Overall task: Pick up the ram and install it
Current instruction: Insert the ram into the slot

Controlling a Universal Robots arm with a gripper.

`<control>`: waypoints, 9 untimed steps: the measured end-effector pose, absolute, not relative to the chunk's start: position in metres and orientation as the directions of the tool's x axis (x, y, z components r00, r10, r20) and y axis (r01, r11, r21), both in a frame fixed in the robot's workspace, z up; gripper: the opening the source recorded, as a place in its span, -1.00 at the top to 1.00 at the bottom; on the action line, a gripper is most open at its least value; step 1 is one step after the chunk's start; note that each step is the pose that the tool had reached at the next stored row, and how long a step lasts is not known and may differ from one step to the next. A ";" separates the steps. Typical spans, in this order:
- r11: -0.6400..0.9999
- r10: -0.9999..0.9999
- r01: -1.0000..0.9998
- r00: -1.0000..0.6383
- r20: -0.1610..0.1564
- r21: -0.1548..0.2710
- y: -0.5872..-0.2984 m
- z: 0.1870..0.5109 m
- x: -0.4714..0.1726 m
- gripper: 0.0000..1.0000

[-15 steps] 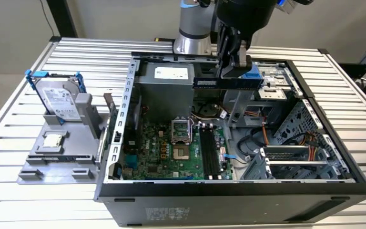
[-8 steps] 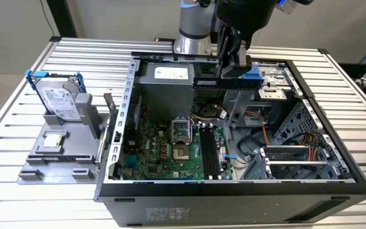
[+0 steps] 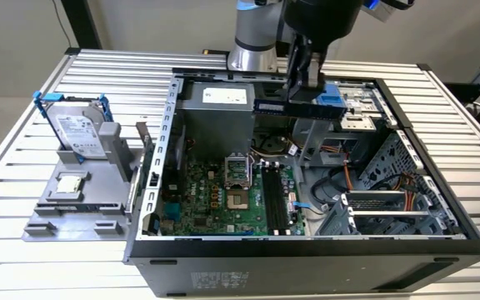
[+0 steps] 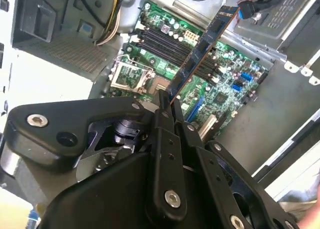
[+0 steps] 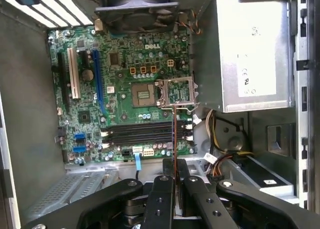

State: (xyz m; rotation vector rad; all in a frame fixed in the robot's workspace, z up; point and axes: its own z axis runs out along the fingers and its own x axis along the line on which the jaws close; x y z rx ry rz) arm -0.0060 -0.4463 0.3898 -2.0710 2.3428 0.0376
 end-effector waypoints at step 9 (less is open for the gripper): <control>0.216 -0.976 -0.976 -0.216 -0.027 0.008 -0.446 0.390 -0.006 1.00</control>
